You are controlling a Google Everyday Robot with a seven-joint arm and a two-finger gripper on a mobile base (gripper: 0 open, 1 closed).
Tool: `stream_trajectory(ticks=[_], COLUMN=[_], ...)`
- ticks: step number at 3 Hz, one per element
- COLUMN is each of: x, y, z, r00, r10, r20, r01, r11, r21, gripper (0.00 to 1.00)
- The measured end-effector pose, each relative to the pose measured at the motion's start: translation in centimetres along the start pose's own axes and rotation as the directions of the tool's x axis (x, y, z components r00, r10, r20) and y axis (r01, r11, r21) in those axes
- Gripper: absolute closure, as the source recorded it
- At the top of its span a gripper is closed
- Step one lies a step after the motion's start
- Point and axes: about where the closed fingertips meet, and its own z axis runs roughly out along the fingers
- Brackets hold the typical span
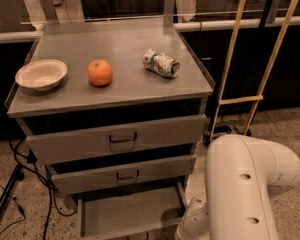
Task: Close bottom drawer
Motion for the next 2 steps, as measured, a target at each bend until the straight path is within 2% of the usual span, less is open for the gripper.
stream_trajectory(ticks=[2], x=[-2.0], y=[-2.4], z=[4.4], r00=[0.998], r10=[0.055], r20=[0.024], r01=[-0.055], r11=[0.9984], r21=[0.012], gripper=[1.00])
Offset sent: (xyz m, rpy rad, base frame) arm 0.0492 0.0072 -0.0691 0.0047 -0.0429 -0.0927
